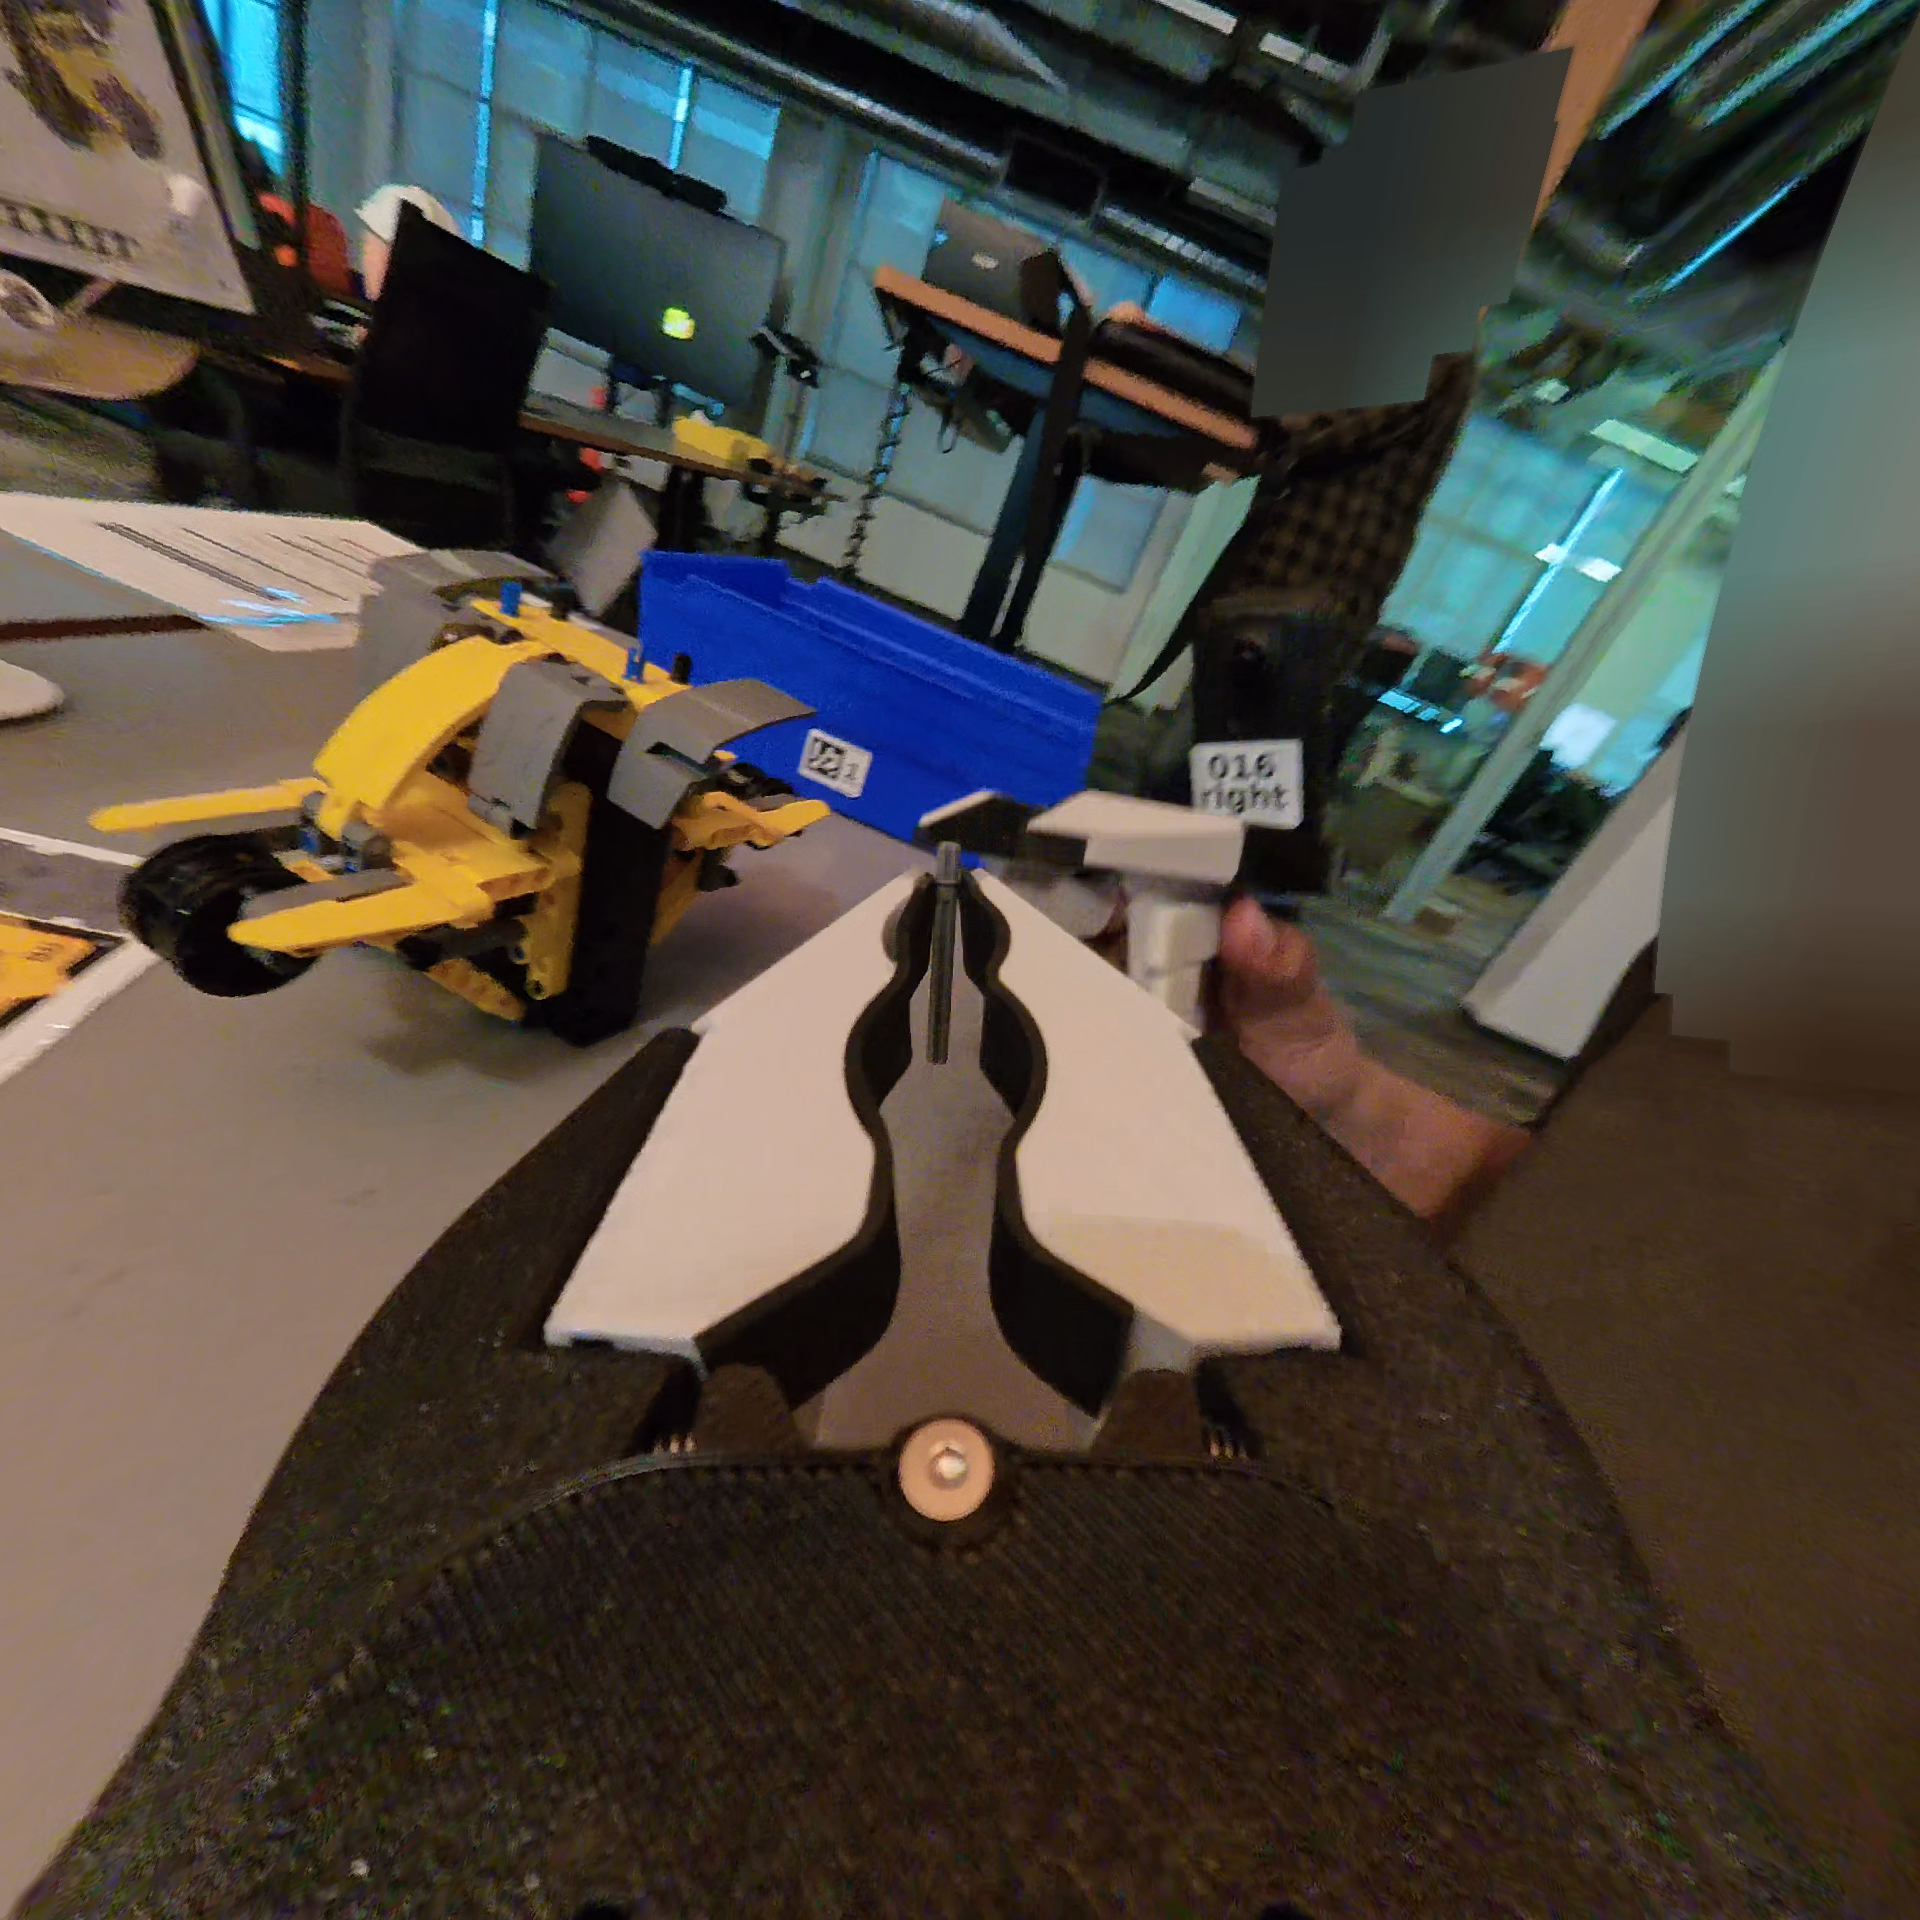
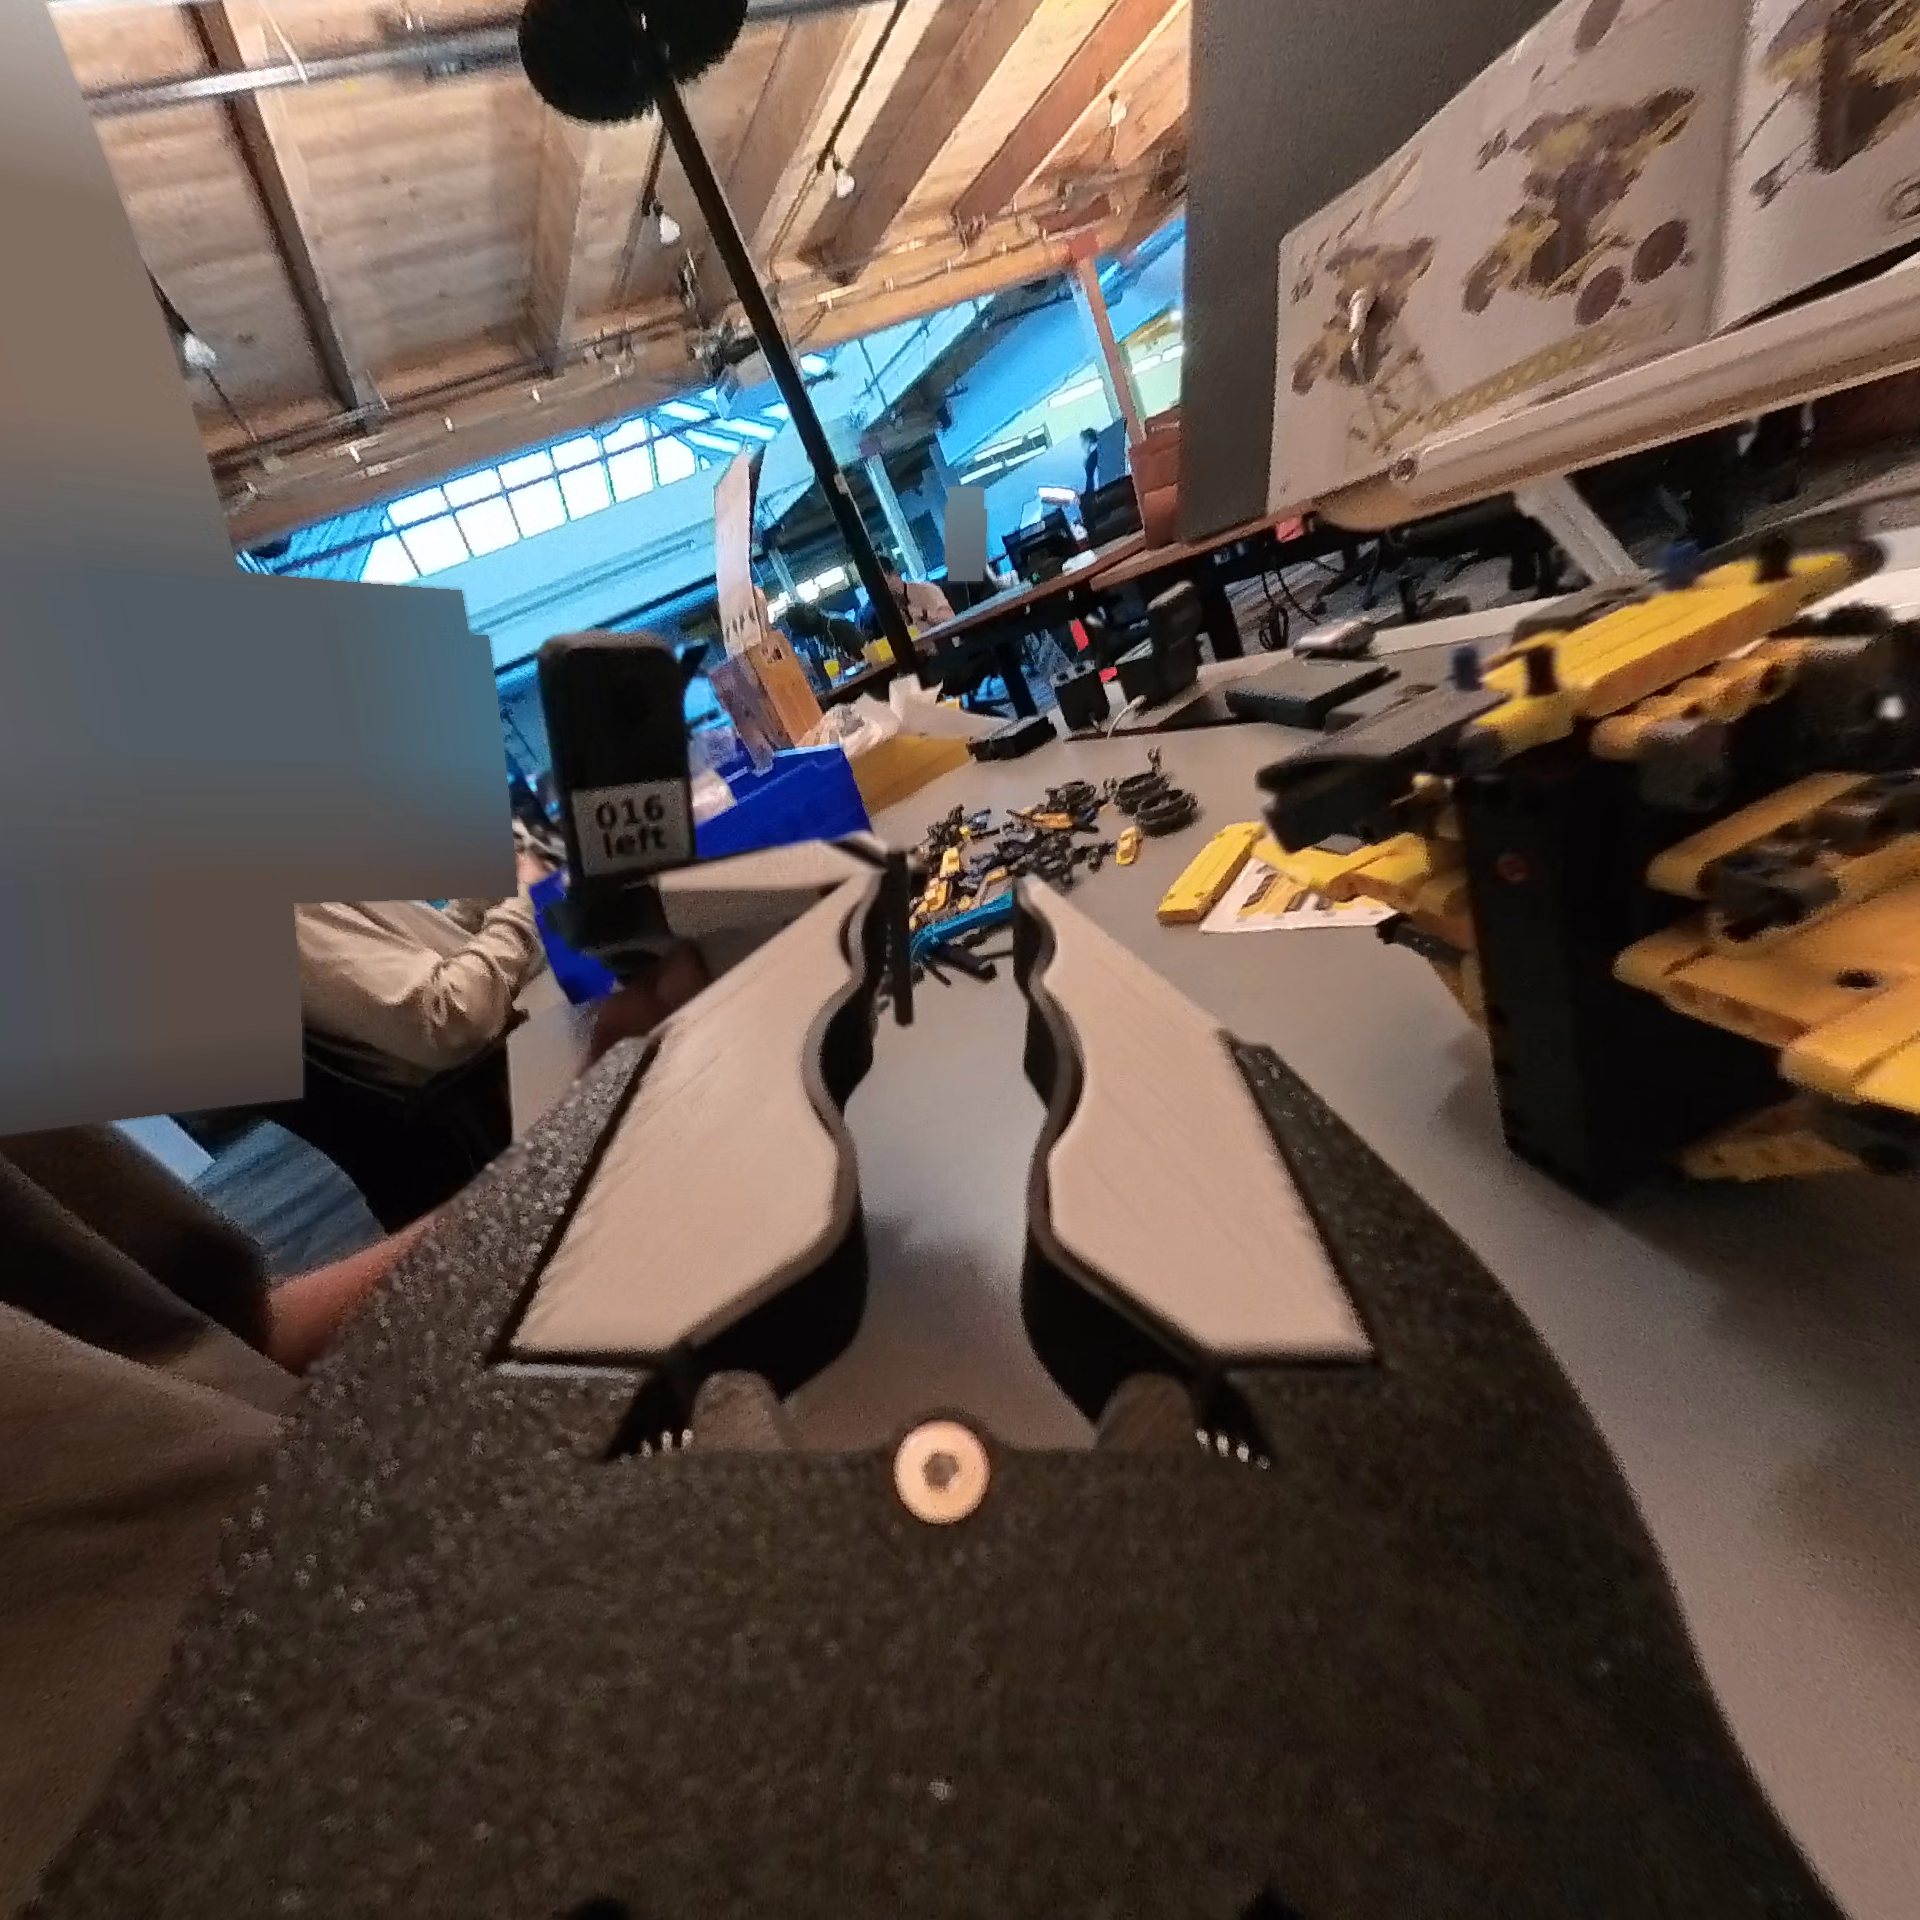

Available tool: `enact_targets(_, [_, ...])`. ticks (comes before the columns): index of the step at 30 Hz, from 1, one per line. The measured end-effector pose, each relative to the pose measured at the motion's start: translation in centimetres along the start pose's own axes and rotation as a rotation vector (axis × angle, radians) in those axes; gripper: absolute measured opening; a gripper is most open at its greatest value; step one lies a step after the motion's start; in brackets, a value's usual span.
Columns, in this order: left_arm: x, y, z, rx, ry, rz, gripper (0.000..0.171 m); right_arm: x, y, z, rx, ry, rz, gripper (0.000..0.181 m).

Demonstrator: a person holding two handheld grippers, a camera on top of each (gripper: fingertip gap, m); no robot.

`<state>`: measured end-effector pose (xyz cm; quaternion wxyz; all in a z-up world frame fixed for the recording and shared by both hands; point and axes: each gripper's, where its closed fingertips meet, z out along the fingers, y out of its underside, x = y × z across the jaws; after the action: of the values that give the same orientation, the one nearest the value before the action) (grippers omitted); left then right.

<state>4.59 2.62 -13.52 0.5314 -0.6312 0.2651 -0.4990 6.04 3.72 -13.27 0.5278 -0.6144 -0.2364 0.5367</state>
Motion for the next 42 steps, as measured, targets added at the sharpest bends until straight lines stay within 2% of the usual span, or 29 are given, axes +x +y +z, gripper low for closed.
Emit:
enact_targets(3, [-0.3,0.9,0.4,-0.072,-0.088,0.138,0.002,-0.1,-0.7,-0.4,-0.016,-0.02,0.037,0.018])
enact_targets(8, [-0.4,2.5,1.3,-0.177,-0.188,0.331,0.003,0.6,0.8,0.0,-0.152,0.037,0.014,0.009])
enact_targets(17, [-0.4,3.1,1.6,-0.213,-0.206,0.375,0.003,0.8,2.3,-0.1,-0.223,0.024,0.044,0.01])
enact_targets(24, [-0.2,3.2,1.6,-0.219,-0.204,0.409,0.005,0.6,2.3,-0.1,-0.217,-0.003,0.088,0.002])
enact_targets(26, [0.0,3.1,1.7,-0.209,-0.197,0.417,0.022,0.8,1.8,0.0,-0.177,0.007,0.162,0.0])
enact_targets(27, [-0.1,2.9,1.6,-0.2,-0.21,0.428,0.026,0.9,1.6,0.0,-0.161,0.007,0.219,0.0])
enact_targets(31, [-0.3,3.0,1.7,-0.207,-0.24,0.466,0.021,1.3,1.4,0.0,-0.117,-0.008,0.367,0.0])
enact_targets(34, [-1.4,2.5,1.3,-0.201,-0.316,0.497,0.013,2.6,1.4,-0.7,-0.119,0.057,0.33,0.0])
enact_targets(39, [-3.2,0.9,-0.4,-0.132,-0.373,0.368,0.009,4.1,1.6,-2.5,-0.205,0.168,0.157,0.0])
enact_targets(42, [-4.1,2.1,-0.4,-0.178,-0.333,0.223,0.014,4.7,2.1,-3.1,-0.259,0.21,0.063,0.011])
